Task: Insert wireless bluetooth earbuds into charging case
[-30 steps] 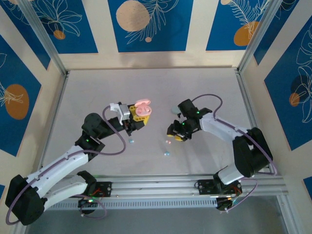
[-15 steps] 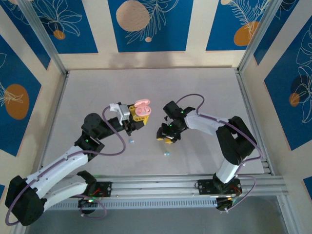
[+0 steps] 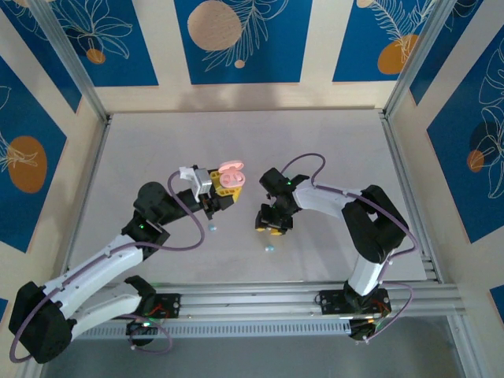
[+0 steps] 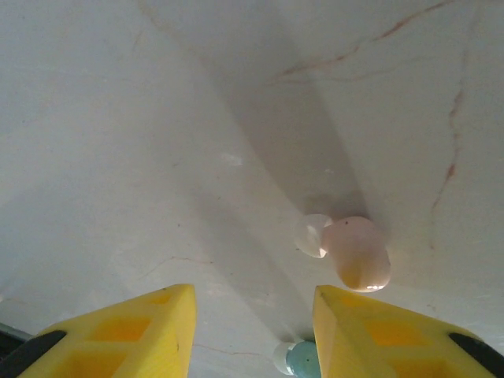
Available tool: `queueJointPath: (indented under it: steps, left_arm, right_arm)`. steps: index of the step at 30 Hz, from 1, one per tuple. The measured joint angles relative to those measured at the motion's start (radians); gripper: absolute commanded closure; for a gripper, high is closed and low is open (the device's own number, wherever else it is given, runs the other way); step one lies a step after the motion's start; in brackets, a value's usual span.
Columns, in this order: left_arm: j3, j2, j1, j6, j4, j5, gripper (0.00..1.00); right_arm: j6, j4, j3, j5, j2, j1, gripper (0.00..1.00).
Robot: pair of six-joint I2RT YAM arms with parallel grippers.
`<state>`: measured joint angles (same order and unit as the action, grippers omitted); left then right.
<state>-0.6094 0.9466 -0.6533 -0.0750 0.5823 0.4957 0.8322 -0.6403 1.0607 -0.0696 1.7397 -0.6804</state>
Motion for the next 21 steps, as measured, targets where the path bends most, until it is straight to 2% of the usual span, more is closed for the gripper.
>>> queueJointPath:
  steps: [21]
  left_arm:
    - [0.0, 0.006, 0.0, 0.0, 0.0, 0.0, 0.73]
  right_arm:
    - [-0.003, 0.0, 0.007, 0.092, 0.025, 0.01, 0.54]
